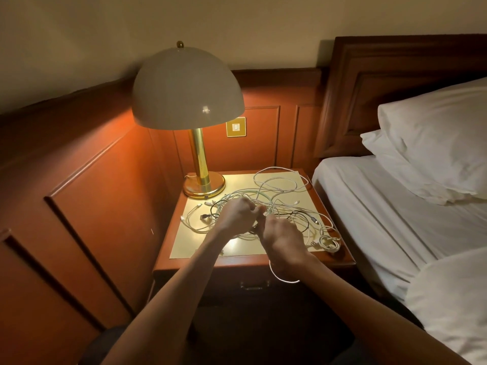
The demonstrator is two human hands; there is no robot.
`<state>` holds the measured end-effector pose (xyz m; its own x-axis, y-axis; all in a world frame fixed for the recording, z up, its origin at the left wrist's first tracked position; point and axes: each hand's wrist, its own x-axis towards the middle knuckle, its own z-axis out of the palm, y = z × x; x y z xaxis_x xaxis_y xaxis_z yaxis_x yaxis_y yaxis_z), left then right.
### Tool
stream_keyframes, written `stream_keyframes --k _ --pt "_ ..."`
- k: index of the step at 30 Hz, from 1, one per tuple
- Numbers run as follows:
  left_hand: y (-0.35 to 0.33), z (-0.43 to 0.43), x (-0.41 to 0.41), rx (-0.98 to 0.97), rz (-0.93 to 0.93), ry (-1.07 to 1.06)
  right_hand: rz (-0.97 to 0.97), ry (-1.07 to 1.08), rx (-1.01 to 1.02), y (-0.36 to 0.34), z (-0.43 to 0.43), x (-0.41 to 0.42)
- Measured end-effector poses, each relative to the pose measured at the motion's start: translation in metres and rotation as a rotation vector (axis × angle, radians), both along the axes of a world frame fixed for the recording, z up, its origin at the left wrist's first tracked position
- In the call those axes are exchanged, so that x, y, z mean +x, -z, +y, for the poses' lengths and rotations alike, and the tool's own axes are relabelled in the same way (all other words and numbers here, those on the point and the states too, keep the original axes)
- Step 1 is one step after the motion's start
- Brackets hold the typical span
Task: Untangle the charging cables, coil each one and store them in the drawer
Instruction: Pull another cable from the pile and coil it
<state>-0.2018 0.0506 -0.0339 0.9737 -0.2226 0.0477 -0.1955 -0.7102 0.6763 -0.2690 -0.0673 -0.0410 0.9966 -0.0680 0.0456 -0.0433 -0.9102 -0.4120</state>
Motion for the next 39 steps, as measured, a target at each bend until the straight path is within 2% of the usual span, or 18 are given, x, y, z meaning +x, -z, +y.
stream_keyframes --k 4,11,14,19,22,24,29,31,34,39 --pt "0.003 0.002 0.002 0.094 -0.004 0.023 0.122 -0.028 -0.021 -0.013 -0.001 0.015" --pt "0.013 0.010 0.015 -0.302 0.088 -0.239 0.032 -0.067 0.183 -0.023 0.004 0.014" --pt "0.017 0.011 0.019 -0.330 0.158 -0.196 0.029 -0.084 0.401 -0.017 0.003 0.009" --pt "0.009 0.004 0.026 -0.321 0.005 -0.139 0.053 -0.040 0.852 -0.006 0.004 0.004" --pt "0.004 0.004 0.033 -0.281 -0.067 -0.100 0.044 -0.023 0.916 -0.007 0.005 0.002" --pt "0.005 0.005 0.034 -0.284 -0.090 -0.071 0.108 -0.033 0.932 -0.011 0.004 0.003" --pt "0.026 0.008 0.034 -0.301 0.098 -0.055 0.350 0.019 1.103 -0.006 -0.004 0.006" --pt "0.027 0.004 0.032 -0.254 0.097 -0.077 0.350 0.021 1.099 0.000 -0.002 0.004" --pt "0.022 -0.007 0.029 -0.249 0.043 -0.085 0.184 0.079 0.982 0.005 0.004 0.000" --pt "0.022 -0.012 0.037 -0.465 0.027 -0.076 -0.015 0.015 0.790 -0.001 0.005 -0.010"
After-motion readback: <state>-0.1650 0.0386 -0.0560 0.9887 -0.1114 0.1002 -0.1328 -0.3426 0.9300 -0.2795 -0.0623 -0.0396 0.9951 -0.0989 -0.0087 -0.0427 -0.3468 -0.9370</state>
